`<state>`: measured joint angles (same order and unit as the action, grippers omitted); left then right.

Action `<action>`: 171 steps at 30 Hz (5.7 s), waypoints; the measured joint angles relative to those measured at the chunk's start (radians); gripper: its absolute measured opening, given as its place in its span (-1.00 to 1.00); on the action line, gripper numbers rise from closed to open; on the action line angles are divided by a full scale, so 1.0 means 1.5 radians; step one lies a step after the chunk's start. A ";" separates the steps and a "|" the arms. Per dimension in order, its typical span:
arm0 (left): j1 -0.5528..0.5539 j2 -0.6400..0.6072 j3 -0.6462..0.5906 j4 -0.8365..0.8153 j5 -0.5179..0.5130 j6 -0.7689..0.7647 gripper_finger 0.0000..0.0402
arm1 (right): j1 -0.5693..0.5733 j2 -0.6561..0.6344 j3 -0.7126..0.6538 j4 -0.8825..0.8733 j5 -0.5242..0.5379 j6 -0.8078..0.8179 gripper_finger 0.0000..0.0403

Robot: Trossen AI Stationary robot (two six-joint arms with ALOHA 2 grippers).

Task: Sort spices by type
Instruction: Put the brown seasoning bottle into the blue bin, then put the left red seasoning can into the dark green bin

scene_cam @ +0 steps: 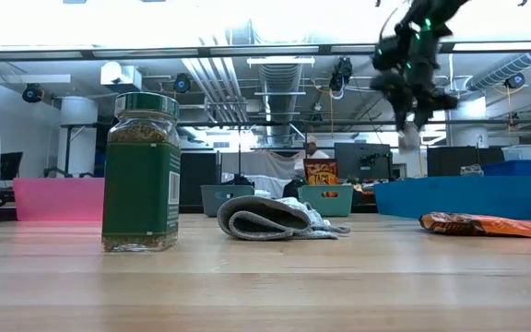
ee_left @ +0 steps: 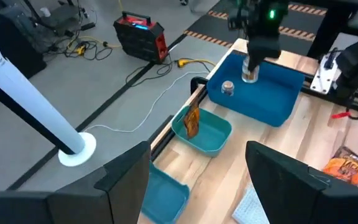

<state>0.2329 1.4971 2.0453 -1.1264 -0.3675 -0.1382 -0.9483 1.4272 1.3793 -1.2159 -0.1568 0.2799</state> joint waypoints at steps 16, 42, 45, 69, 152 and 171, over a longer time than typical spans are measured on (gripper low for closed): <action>-0.059 -0.078 -0.149 0.093 0.012 -0.041 0.23 | -0.005 -0.108 -0.258 0.140 0.023 0.059 -0.21; -0.060 -0.236 -0.349 0.318 0.028 -0.124 0.23 | -0.003 -0.008 -0.273 0.268 0.035 0.040 -0.21; -0.060 -0.236 -0.349 0.320 0.024 -0.124 0.23 | -0.003 -0.015 -0.297 0.291 0.035 0.043 -0.21; -0.058 -0.235 -0.349 0.319 -0.013 -0.082 0.23 | 0.008 -0.035 -0.364 0.363 0.036 0.077 0.41; -0.692 0.107 -0.348 -0.093 0.302 -1.421 0.42 | 0.257 -0.203 -0.093 0.296 0.112 0.002 0.07; -0.738 0.192 -0.398 -0.016 0.291 -1.448 0.48 | 0.257 -0.199 -0.093 0.296 0.099 -0.001 0.07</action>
<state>-0.8742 1.7858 1.4489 -1.1505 0.0687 -2.3100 -0.5629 1.1287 1.2392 -0.7719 -0.0082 0.2791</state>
